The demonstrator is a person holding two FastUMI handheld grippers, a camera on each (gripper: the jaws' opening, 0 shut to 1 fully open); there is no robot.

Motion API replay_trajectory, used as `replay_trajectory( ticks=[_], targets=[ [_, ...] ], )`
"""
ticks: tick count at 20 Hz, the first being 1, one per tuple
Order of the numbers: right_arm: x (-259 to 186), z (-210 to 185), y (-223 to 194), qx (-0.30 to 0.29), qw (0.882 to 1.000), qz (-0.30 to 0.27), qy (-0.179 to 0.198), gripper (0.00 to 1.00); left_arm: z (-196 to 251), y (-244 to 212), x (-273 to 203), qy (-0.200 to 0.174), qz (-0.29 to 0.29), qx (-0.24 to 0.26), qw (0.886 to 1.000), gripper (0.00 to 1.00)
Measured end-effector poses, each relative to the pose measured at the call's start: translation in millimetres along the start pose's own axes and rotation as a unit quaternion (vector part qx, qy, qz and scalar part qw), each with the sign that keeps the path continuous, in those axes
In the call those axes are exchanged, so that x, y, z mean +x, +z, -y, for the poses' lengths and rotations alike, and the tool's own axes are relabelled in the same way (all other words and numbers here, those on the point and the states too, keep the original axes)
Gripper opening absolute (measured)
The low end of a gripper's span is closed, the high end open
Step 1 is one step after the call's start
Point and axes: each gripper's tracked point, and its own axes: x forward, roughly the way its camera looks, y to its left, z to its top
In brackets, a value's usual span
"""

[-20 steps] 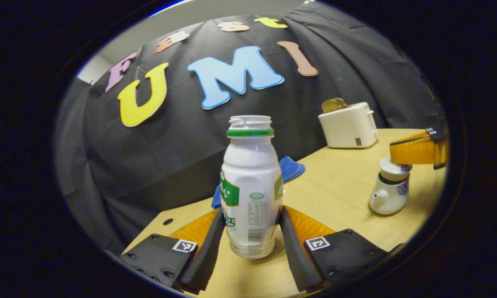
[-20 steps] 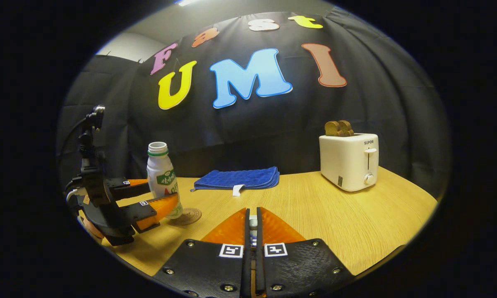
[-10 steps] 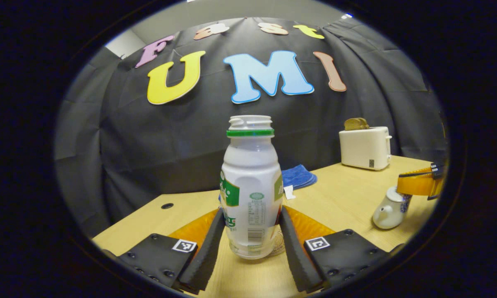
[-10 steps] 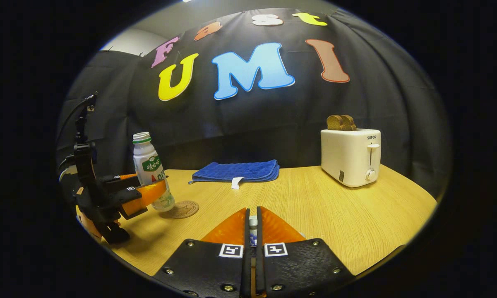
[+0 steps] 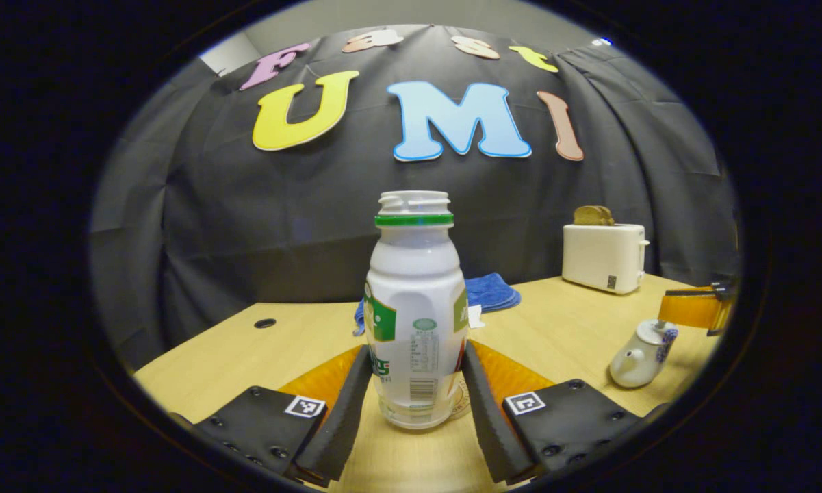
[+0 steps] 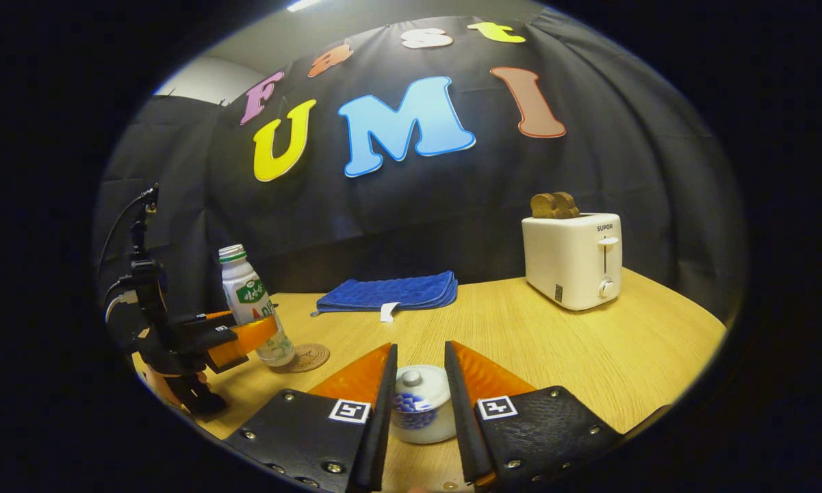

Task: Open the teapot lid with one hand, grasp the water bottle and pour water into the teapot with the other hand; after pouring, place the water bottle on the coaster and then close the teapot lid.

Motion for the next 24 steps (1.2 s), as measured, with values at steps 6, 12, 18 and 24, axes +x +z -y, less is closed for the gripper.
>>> replay_trajectory(
  ticks=[6,12,18,24],
  targets=[
    [-5.2,6.6,10.1,-0.022,0.999,0.022,-0.022,0.42,-2.6,16.4,16.2,-0.007,0.01,-0.004,1.0,0.85],
    [-5.7,5.7,10.9,-0.034,0.999,0.026,-0.024,0.42,0.9,8.8,42.2,-0.012,-0.015,-0.023,1.0,0.84],
    [-5.9,6.8,12.6,-0.032,0.999,0.03,-0.025,0.42,-14.6,-1.6,57.7,-0.003,-0.03,-0.094,0.995,0.84],
    [-3.2,6.5,6.5,-0.035,0.999,0.022,-0.027,0.42,-15.6,-9.4,56.9,-0.018,-0.04,-0.086,0.995,0.84]
  ],
)
